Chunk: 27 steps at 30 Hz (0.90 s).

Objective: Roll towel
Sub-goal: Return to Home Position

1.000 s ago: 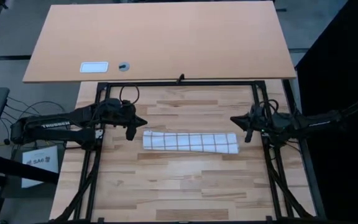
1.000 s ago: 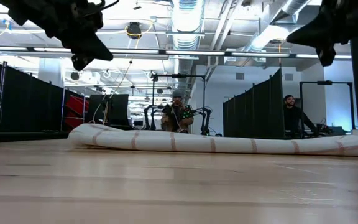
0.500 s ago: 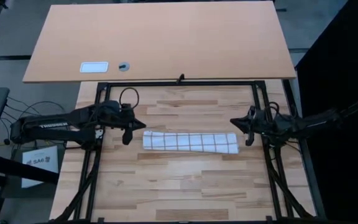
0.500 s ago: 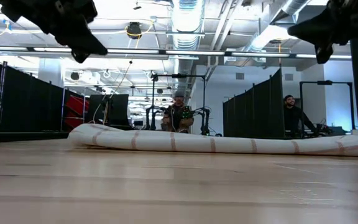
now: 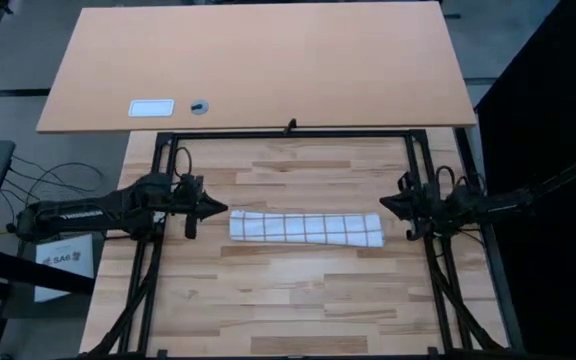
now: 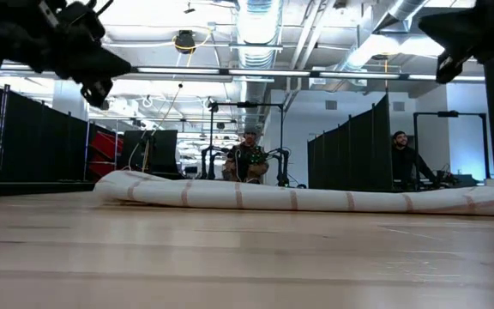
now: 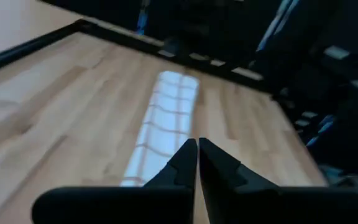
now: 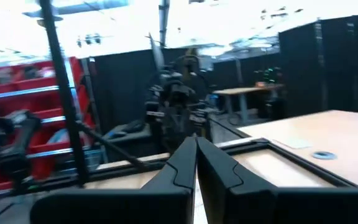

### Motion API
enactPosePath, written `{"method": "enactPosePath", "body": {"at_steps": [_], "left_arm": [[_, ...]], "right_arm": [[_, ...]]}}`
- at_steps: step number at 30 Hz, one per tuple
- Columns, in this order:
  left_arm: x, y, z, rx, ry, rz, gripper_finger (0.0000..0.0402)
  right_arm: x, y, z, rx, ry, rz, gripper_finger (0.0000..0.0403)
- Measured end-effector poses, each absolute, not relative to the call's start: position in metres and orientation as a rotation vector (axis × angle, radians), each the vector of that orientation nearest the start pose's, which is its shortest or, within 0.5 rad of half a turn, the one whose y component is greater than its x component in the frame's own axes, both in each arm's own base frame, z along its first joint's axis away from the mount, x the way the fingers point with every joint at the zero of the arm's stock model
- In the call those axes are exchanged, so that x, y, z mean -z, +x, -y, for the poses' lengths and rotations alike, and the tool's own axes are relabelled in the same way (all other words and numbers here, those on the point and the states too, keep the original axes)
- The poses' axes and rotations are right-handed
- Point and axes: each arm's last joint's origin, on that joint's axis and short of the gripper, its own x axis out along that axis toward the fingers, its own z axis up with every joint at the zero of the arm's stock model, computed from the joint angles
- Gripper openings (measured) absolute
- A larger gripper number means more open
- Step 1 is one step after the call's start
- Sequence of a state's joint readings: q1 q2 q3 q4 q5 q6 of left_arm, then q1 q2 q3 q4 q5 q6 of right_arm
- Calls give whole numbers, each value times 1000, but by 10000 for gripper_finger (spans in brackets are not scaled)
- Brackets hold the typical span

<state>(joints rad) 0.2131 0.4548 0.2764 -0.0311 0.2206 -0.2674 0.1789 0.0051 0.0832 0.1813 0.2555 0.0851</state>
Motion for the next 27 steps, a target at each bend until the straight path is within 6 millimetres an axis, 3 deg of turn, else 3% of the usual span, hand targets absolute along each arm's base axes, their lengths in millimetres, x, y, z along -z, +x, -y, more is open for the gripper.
{"method": "enactPosePath", "body": {"at_steps": [4,14,18,24,27], "left_arm": [[-200,123,-19,15,-350,-167,0],[-192,117,-17,58,-351,-104,0],[-189,116,-17,61,-340,-86,0],[-166,113,-16,56,-361,-44,0],[-168,111,-16,46,-353,-28,0]], "right_arm": [[-199,91,-7,21,141,214,0],[-181,96,0,-50,160,154,0],[-181,96,4,-19,149,155,0],[-175,97,7,22,144,101,0],[-174,97,9,37,149,88,0]]}}
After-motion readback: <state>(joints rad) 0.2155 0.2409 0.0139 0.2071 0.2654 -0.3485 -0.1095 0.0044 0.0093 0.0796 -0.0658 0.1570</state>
